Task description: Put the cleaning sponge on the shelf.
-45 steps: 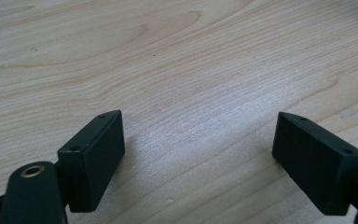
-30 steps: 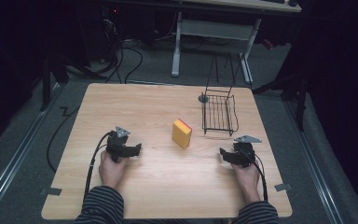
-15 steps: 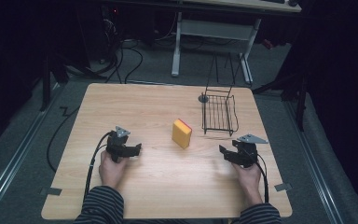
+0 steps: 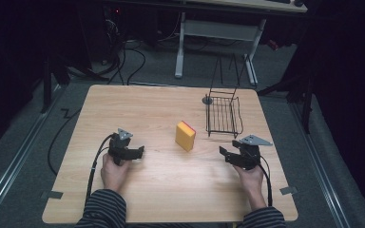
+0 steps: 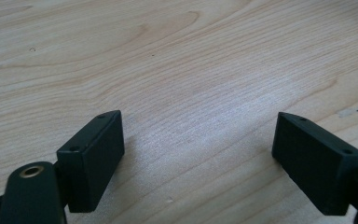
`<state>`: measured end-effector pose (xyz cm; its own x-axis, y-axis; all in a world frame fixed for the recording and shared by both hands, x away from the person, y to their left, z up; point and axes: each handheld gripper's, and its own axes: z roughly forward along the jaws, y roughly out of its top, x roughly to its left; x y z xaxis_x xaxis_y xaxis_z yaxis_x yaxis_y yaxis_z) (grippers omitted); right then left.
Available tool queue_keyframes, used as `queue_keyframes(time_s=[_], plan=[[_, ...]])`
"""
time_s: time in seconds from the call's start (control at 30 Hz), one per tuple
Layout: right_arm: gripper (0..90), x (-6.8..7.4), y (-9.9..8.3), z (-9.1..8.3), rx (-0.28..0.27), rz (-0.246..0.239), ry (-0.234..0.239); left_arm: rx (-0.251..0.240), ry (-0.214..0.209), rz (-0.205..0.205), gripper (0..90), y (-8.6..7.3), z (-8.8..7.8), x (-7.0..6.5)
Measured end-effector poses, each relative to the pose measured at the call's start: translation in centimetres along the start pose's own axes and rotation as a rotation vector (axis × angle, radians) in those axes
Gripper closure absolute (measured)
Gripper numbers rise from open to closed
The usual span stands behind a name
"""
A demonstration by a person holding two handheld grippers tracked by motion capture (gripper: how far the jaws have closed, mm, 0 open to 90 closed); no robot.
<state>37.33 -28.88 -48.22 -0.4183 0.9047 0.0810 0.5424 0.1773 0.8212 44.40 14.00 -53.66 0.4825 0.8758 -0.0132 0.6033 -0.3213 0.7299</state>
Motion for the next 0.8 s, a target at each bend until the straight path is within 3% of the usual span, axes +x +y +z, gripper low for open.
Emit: queue_keyframes(time_s=[0.3,0.8], plan=[[34.0,1.5,1.1,-0.2,-0.031,-0.035,0.041,0.0,0.0,0.0,17.4,0.0,0.0,0.0],[33.7,3.6,2.4,0.5,-0.039,-0.08,0.098,0.0,-0.001,0.0,17.5,0.0,0.0,0.0]])
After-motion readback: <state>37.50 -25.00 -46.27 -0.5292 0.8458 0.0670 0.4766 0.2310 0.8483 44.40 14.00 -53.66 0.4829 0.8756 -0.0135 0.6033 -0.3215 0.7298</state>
